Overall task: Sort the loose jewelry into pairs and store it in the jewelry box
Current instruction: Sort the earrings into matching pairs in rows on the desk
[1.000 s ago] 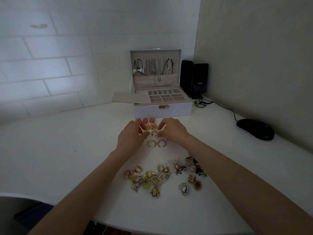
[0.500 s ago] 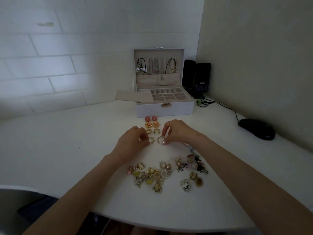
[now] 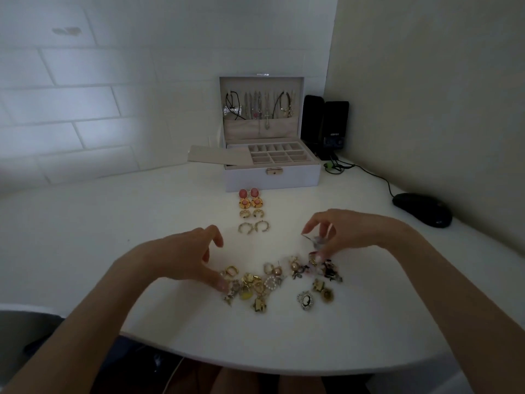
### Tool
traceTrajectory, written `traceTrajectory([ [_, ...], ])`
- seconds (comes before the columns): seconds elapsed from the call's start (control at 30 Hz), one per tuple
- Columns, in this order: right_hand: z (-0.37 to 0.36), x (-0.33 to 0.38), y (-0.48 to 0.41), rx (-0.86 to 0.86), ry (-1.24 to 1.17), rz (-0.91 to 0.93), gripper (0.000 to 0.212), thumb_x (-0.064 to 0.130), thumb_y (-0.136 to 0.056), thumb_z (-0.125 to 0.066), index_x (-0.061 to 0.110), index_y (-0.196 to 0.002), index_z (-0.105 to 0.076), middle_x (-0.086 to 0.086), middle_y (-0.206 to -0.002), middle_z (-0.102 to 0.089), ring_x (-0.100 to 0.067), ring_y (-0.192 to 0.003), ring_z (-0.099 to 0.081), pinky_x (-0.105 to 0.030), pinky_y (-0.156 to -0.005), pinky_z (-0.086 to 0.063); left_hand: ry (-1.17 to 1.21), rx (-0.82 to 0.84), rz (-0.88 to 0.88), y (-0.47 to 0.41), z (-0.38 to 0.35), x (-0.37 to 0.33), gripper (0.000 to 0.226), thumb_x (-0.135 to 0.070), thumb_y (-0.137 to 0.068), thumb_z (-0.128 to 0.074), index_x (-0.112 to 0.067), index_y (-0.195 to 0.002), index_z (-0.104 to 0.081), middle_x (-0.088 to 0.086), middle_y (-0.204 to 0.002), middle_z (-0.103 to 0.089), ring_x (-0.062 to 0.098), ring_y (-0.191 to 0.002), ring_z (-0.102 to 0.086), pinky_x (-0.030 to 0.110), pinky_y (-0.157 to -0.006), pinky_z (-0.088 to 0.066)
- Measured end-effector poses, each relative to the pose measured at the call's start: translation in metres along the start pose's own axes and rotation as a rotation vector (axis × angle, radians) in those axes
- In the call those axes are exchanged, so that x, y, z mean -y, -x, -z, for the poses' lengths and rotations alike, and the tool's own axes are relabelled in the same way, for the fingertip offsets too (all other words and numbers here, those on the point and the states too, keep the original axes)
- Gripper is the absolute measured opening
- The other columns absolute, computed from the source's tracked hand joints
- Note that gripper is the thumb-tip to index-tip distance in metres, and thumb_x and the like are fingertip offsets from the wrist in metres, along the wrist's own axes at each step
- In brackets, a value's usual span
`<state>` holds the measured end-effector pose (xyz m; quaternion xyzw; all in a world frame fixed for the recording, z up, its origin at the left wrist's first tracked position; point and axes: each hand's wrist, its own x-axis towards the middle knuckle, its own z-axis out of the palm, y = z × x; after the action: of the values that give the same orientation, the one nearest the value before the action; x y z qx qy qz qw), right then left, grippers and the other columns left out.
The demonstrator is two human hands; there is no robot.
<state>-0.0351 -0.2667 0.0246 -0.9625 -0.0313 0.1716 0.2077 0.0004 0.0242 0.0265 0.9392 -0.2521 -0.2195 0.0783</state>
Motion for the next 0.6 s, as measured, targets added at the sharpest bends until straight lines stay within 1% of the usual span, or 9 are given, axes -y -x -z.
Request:
traceTrajectory([
  [0.07,-0.004,-0.005,0.007,0.023,0.038,-0.016,0.068,0.04,-0.065,-0.082,0.035,-0.124,-0.048,0.009,-0.11,-0.045,-0.01,-0.099,-0.052,-0.025,-0.085,-0.044,-0.029,0.071,-0.007,0.004,-0.003,-0.008,0.076,-0.053,-0.062,-0.077,-0.032,-0.121,-0.034,-0.008,-0.111,-0.049,0.005,-0.087,-0.053,0.022,-0.08,-0.048],
  [0.17,-0.009,-0.006,0.012,0.034,0.016,-0.009,0.073,0.036,-0.063,-0.084,0.034,-0.126,-0.046,0.008,-0.114,-0.043,-0.011,-0.102,-0.052,-0.029,-0.09,-0.047,0.031,0.06,-0.045,0.0,-0.014,-0.022,0.069,-0.044,-0.063,-0.081,-0.029,-0.115,-0.039,-0.007,-0.11,-0.049,0.003,-0.078,-0.052,0.016,-0.067,-0.049],
  [0.27,-0.014,-0.001,0.012,0.021,-0.031,0.03,0.068,0.029,-0.065,-0.084,0.031,-0.123,-0.049,0.009,-0.113,-0.046,-0.008,-0.099,-0.052,-0.025,-0.086,-0.047,0.031,-0.006,-0.089,-0.004,-0.023,-0.032,0.063,-0.042,-0.065,-0.08,-0.025,-0.113,-0.042,-0.006,-0.107,-0.049,0.004,-0.079,-0.048,0.018,-0.067,-0.046],
  [0.37,-0.02,0.007,0.012,0.006,-0.054,0.081,0.061,0.024,-0.068,-0.083,0.03,-0.12,-0.052,0.01,-0.111,-0.047,-0.005,-0.095,-0.051,-0.021,-0.082,-0.045,0.005,-0.038,-0.133,-0.003,-0.027,-0.037,0.06,-0.046,-0.065,-0.079,-0.025,-0.108,-0.042,-0.007,-0.1,-0.05,0.0,-0.073,-0.044,0.014,-0.06,-0.038],
  [0.5,-0.026,0.015,0.013,0.01,-0.081,0.169,0.054,0.018,-0.07,-0.081,0.029,-0.117,-0.057,0.008,-0.115,-0.048,-0.011,-0.102,-0.053,-0.022,-0.084,-0.047,-0.025,-0.04,-0.15,0.0,-0.031,-0.046,0.058,-0.052,-0.066,-0.076,-0.026,-0.107,-0.042,-0.012,-0.091,-0.048,0.0,-0.072,-0.042,0.016,-0.057,-0.033],
  [0.6,-0.029,0.022,0.014,0.027,-0.151,0.245,0.05,0.011,-0.071,-0.078,0.033,-0.112,-0.06,0.013,-0.113,-0.051,-0.009,-0.1,-0.053,-0.02,-0.081,-0.047,-0.044,-0.075,-0.148,0.002,-0.035,-0.05,0.056,-0.055,-0.067,-0.073,-0.025,-0.103,-0.043,-0.015,-0.083,-0.044,0.0,-0.07,-0.04,0.016,-0.058,-0.032],
])
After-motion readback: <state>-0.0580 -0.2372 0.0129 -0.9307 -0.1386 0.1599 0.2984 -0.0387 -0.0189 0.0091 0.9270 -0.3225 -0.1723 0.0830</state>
